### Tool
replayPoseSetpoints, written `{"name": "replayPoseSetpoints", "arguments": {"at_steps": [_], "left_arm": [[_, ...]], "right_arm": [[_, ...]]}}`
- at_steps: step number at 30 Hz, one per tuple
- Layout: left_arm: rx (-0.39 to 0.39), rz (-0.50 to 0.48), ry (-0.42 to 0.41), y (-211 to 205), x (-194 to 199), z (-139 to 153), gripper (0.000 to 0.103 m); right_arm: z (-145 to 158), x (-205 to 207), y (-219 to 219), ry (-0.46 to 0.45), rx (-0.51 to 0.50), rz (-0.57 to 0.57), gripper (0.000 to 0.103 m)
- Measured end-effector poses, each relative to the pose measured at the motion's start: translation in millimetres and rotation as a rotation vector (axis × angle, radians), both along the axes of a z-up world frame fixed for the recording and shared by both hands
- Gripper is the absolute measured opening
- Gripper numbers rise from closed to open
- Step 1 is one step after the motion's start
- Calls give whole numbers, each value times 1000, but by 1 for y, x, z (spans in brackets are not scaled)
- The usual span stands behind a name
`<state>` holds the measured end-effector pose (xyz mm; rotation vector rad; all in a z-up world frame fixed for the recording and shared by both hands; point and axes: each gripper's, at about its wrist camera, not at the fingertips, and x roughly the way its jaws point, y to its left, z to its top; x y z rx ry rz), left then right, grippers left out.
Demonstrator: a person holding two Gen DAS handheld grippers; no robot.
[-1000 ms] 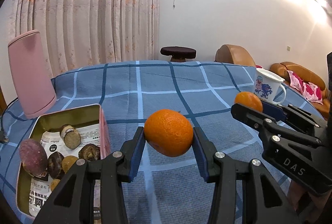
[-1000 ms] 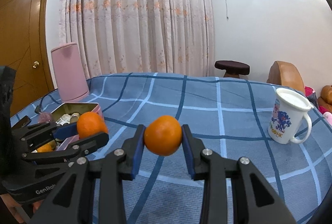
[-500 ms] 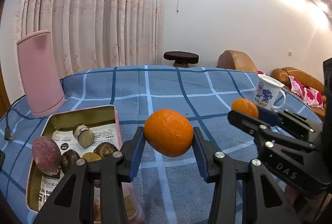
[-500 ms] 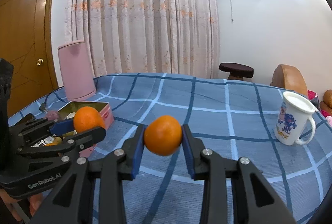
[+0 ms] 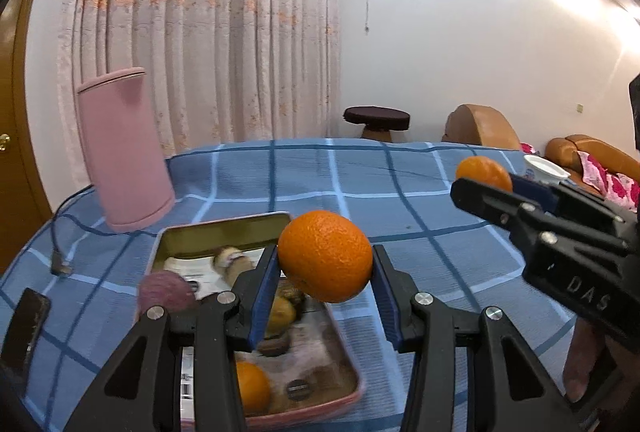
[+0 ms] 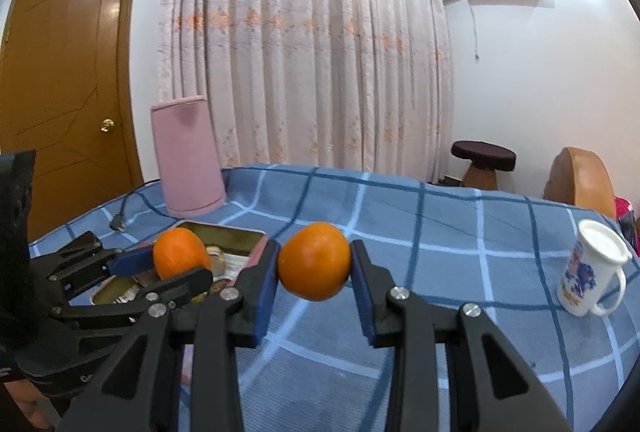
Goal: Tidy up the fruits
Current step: 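Carry both oranges over the tin box with both tools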
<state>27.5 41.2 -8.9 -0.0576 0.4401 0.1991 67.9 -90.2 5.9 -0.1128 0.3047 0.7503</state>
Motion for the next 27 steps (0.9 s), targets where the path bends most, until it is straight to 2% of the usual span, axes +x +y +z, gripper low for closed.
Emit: {"name": "replayPoseSetpoints", "arguments": {"at_steps": [11,27], "left_arm": [[-2,106,5,44,-23,-1,47],[-42,156,25,76,-40,-18,47]], "right_arm": [[1,-9,45,15,-10,100,38],[-22,-20,90,58,-88,177,38]]}}
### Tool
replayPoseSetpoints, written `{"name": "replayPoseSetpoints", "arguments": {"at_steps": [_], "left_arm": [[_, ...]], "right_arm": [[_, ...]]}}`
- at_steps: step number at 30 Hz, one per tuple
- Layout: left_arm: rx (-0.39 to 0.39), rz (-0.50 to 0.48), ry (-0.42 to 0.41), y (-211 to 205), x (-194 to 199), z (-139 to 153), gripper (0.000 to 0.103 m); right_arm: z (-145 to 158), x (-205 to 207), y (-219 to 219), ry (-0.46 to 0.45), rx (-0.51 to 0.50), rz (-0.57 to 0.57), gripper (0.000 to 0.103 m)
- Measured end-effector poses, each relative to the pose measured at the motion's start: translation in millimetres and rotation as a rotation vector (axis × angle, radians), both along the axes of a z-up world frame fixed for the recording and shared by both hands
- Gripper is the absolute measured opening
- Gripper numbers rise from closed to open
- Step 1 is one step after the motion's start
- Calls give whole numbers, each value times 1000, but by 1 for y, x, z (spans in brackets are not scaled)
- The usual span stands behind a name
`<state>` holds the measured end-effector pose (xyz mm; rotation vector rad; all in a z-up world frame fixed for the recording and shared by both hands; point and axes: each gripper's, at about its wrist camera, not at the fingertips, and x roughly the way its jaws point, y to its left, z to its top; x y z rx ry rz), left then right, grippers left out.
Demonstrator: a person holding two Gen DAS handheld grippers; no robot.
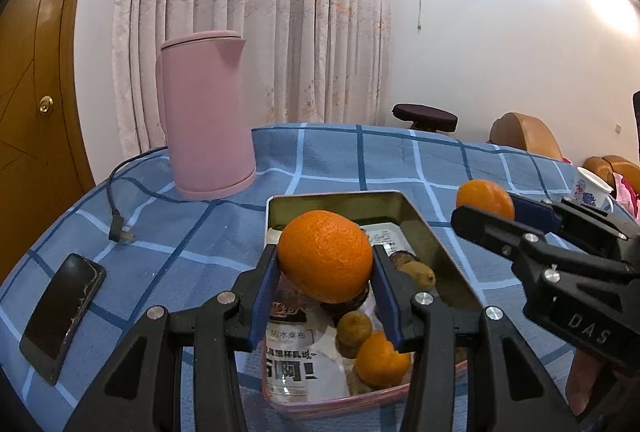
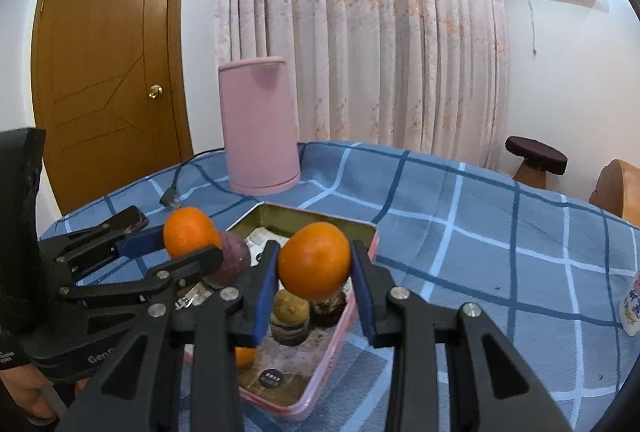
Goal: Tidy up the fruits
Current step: 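Carry both oranges over the tin box with both tools, then open both tools to drop the oranges into the tin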
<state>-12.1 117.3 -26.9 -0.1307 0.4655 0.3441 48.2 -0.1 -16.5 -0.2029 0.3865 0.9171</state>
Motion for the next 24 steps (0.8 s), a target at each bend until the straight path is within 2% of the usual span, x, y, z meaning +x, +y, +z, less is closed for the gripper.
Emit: {"name": "replayPoseSetpoints", "arguments": {"at_steps": [10,16,24], "left_arm": [[-25,-5,11,8,0,-7,47],[-13,-7,12,7,1,-8,47],[-21,-29,25,4,-4,-11,47]], "right_arm": [[-19,-2,17,30,-68,19,38],[-26,4,20,61,-95,25,38],[-27,3,16,66,-96,56,39]]}}
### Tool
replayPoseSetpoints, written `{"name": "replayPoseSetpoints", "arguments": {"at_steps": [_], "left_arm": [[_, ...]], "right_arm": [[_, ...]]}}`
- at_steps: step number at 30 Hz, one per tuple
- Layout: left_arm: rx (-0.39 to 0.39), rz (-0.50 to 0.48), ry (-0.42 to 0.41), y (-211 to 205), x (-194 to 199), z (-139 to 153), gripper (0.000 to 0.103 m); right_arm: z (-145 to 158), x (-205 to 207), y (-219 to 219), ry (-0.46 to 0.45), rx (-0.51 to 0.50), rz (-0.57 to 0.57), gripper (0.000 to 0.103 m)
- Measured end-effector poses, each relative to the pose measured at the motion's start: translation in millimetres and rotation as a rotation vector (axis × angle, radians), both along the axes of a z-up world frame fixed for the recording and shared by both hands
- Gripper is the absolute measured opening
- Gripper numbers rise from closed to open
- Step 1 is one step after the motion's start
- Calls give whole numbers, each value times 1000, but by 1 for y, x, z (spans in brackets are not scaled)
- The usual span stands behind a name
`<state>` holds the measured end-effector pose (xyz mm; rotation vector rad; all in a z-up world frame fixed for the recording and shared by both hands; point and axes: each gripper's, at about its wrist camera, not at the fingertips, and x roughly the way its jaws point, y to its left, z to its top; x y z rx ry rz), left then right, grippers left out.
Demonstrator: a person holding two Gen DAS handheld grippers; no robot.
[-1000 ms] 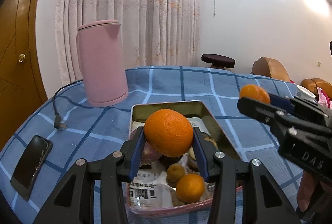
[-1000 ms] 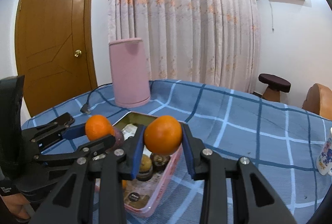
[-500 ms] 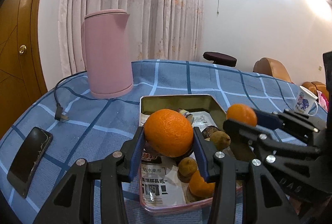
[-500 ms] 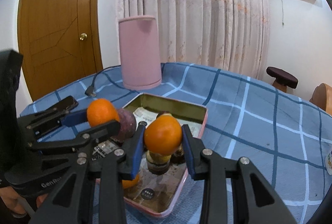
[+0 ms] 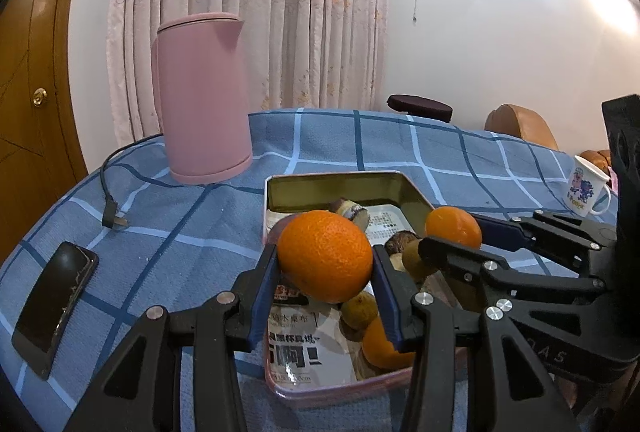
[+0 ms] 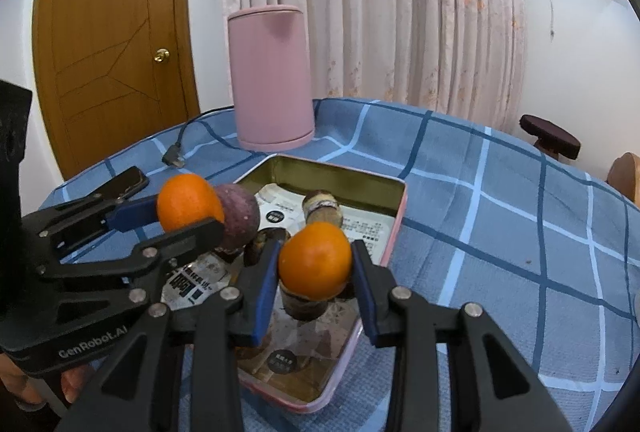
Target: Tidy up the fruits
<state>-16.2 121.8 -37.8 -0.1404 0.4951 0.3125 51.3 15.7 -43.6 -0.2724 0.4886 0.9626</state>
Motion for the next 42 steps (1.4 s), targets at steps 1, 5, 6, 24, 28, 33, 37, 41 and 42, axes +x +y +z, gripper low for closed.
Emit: {"name": "replayPoseSetpoints", "arguments": {"at_steps": [1,5,6,24,28,33,37,41,42], "left_arm": [[-4,-4,2,0,-1,-1,48],[-6,-2,20,1,-2,-4,48],[-8,1,21,1,-3,-5,48],[21,-16,-33,-15,-23,18,69],[29,-21,-39,-20,-24,21,70],[32,-19,-41,-22,-24,23,70],[42,-25,-40,-27,-25,25,70],[51,-31,-40,-30,-25,26,70],[51,-30,-39,-30,-24,26,70]], "right_arm": [[0,-1,-1,0,1,10,39],[-3,-4,-1,-2,-10,31,44],[-3,-4,-2,-2,-10,30,47],[26,-20,-43,-39,118,-35,90],[32,-23,-58,-55,138,-81,96],[37,-17,-77,-37,164,-136,98],[36,-10,-86,-19,174,-169,98],[34,-8,-91,-7,182,-178,99],[34,-9,-91,-10,181,-178,99]]}}
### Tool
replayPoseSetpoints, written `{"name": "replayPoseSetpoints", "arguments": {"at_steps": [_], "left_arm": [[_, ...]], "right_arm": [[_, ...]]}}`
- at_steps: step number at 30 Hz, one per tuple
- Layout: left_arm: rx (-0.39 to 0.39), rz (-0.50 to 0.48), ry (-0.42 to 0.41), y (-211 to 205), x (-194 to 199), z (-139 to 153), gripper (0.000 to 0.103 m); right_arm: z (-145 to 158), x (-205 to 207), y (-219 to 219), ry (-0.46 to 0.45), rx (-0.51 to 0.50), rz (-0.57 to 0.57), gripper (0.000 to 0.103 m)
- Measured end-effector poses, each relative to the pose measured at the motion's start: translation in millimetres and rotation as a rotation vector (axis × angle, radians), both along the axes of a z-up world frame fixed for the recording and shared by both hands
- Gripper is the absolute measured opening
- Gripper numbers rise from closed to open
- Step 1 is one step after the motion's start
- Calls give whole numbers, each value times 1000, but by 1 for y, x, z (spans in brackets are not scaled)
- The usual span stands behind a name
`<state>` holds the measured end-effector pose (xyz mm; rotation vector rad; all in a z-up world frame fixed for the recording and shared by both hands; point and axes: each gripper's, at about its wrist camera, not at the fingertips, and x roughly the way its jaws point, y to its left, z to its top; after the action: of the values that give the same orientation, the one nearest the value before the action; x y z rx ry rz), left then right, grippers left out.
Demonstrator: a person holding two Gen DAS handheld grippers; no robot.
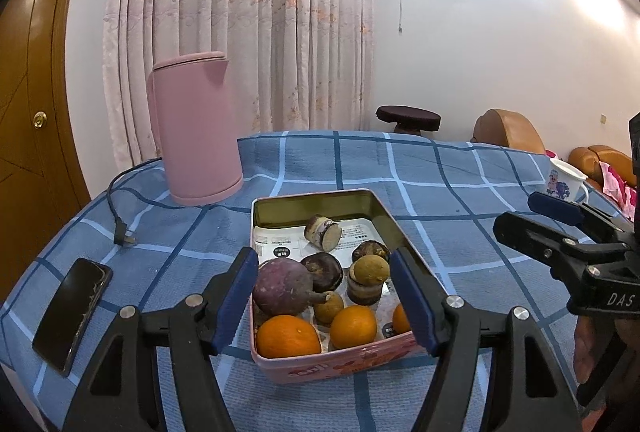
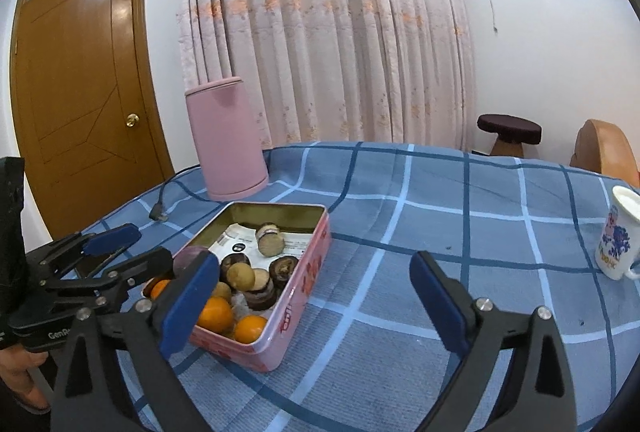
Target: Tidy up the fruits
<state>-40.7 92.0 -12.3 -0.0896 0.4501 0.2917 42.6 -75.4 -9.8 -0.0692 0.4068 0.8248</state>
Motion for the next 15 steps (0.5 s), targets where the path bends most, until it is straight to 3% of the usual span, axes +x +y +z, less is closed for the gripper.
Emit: {"name": "replayPoseSetpoints", "arguments": {"at_steps": [15], "left_arm": [[3,5,11,-2,0,-1,70]], "right_arm": [[-2,-2,-2,-9,-4,-5,100]]}}
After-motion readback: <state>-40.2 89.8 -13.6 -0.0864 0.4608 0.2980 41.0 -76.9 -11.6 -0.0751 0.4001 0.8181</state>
